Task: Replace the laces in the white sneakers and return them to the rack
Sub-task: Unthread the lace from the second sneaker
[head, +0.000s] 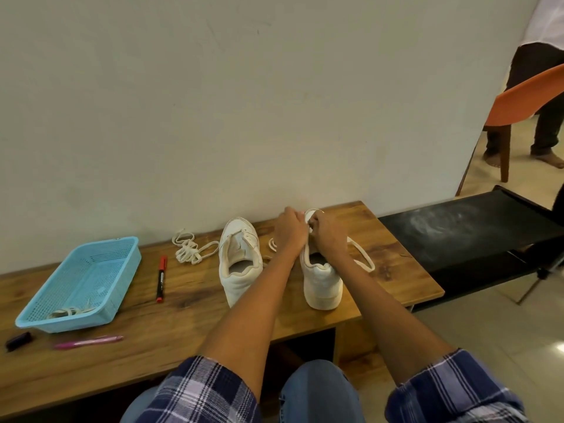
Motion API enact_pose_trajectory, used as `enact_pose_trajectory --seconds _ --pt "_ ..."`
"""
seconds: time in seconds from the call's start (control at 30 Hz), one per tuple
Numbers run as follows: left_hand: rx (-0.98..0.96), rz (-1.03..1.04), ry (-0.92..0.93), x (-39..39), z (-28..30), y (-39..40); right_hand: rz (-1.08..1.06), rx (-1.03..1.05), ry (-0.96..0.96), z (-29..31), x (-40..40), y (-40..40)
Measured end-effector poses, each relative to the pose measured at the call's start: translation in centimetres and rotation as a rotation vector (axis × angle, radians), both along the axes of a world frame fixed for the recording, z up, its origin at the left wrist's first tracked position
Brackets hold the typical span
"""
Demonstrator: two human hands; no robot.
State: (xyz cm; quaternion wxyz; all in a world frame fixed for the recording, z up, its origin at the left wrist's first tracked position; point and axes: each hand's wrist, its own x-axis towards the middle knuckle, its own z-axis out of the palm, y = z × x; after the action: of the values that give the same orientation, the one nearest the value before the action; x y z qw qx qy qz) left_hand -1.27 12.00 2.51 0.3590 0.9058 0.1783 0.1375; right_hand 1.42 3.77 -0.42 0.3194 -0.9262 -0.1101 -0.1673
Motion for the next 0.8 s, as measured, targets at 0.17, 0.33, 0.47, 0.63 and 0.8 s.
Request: enact_pose_trajectory --seconds 0.17,0.33,0.47,0.63,0.8 --pt "-0.03 -0.165 0.142 0.6 0.2 -0.2 -0.071 0.185 0.048 -0.3 0.3 -0.7" --pt "-0.174 -0.205 0.209 -0.3 -0.4 1.5 -0.112 0.417 0.084 -0.6 0.7 -1.0" --pt "-0.059 -0.172 0.164 -0.4 0.9 0.1 -0.088 0.583 0.122 -0.6 0.7 -0.9" --pt "0.059 -0.104 0.26 -0.1 1.4 -0.7 -0.244 1.203 0.281 0.2 0.8 -2.6" --pt "0.177 0.0 0.259 -0.4 0.9 -0.6 -0.427 1.321 0.014 3.9 2.0 -5.4"
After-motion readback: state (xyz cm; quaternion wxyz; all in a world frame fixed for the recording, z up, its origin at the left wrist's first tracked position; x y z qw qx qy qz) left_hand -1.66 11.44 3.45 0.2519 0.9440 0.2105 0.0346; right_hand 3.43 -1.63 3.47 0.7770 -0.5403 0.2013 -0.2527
